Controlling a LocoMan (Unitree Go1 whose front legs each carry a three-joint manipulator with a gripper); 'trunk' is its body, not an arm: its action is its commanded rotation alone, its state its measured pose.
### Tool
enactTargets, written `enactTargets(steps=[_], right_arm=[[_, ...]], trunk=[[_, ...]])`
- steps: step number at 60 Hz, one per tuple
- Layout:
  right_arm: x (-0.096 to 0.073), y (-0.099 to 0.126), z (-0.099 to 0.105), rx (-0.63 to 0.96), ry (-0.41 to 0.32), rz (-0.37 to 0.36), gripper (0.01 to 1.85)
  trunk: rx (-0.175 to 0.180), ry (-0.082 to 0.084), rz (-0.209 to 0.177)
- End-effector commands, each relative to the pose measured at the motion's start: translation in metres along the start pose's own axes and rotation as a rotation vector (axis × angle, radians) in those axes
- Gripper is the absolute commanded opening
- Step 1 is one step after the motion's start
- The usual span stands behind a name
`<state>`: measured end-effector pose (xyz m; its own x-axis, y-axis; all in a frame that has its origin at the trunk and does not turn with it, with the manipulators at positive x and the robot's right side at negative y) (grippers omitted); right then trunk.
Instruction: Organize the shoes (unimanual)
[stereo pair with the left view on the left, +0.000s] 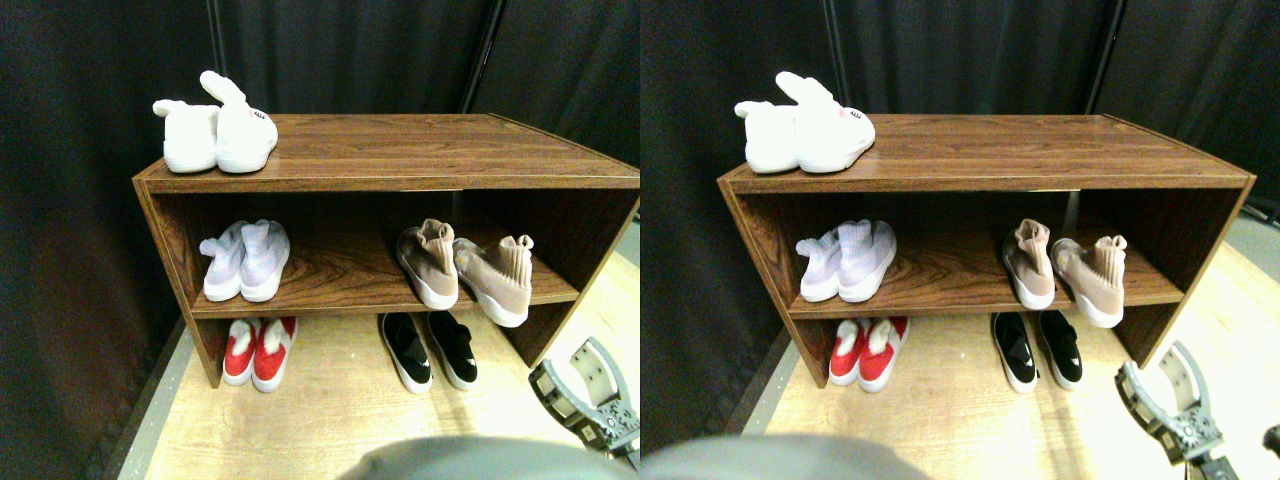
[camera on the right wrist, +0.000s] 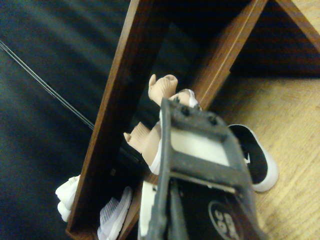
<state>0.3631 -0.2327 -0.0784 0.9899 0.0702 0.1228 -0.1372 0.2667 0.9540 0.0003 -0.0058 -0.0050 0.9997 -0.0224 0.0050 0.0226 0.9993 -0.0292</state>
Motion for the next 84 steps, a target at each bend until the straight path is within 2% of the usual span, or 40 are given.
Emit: enactTargets(steps=[1,6,17,29,50,64,69,84], right_arm=[[0.005,0.008,0.000,-0.044,0.023,0.057,1.51],[0.010,0.008,0.001,-0.071,0.019,0.065,1.63],[0.022,0.006,0.001,-0.084,-0.003,0.070,1.62],[0.037,0.005,-0.002,-0.042,-0.033,0.021,1.76],[0.058,0.002,-0.012,-0.027,-0.042,0.013,1.73],[0.077,0.000,-0.018,0.015,-0.041,-0.026,1.78],[0.085,-0.005,-0.020,0.010,-0.043,-0.031,1.72],[0.106,-0.018,-0.020,-0.008,-0.074,-0.080,1.76]], trunk=[[-0.026,-0.012,-0.006],[-0.027,-0.012,-0.006],[-0.034,-0.014,0.002],[-0.038,-0.017,0.005],[-0.049,-0.018,0.023],[-0.054,-0.014,0.031],[-0.053,-0.013,0.033],[-0.056,-0.010,0.036]])
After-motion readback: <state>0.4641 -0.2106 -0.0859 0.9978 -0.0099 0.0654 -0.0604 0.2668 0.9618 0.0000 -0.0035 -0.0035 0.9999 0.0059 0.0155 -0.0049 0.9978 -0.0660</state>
